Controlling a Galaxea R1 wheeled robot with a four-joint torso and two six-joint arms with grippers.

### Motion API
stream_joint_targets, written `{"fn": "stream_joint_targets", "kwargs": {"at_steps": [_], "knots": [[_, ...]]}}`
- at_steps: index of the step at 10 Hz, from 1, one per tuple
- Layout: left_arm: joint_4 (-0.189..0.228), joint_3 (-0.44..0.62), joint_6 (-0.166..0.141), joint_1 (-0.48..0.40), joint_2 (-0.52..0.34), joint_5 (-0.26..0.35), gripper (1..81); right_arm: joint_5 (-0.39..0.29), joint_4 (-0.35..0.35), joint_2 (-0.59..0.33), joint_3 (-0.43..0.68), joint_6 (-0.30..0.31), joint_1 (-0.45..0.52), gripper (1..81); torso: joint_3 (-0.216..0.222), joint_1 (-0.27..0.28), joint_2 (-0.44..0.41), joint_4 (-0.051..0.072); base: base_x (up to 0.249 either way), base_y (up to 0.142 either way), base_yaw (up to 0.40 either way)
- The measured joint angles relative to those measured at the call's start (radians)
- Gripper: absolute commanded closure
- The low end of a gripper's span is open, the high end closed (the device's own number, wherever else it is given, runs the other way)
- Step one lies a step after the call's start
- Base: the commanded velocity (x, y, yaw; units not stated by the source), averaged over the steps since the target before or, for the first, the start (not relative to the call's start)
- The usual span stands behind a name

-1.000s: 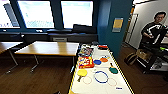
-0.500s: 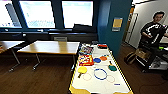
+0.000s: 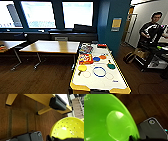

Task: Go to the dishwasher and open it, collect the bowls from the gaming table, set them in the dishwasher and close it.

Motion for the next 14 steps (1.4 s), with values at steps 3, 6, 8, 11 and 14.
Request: {"fn": "stream_joint_targets", "kwargs": {"at_steps": [3, 6, 8, 11, 14], "knots": [[0.020, -0.043, 0.001, 0.040, 0.048, -0.007, 81.1, 0.000, -0.011, 0.057, -0.071, -0.004, -0.030, 81.1, 0.000, 0.000, 0.000, 0.000, -0.092, 0.000, 0.000], [0.041, -0.071, 0.001, 0.068, 0.080, -0.017, 81.1, 0.000, -0.032, 0.122, -0.159, -0.006, -0.060, 81.1, 0.001, -0.001, -0.001, 0.000, 0.000, 0.000, 0.000], [0.064, -0.098, 0.000, 0.084, 0.098, -0.024, 81.1, 0.002, -0.054, 0.184, -0.223, -0.007, -0.075, 81.1, 0.000, 0.000, -0.001, 0.000, 0.000, 0.000, 0.000], [0.097, -0.175, 0.000, 0.148, 0.149, -0.027, 81.1, 0.000, -0.101, 0.286, -0.362, -0.011, -0.128, 81.1, 0.000, 0.000, -0.001, 0.000, 0.000, 0.000, 0.000], [0.132, -0.260, 0.001, 0.203, 0.204, -0.051, 81.1, 0.001, -0.146, 0.393, -0.509, -0.011, -0.161, 81.1, 0.000, 0.000, -0.001, 0.000, 0.000, 0.000, 0.000]]}}
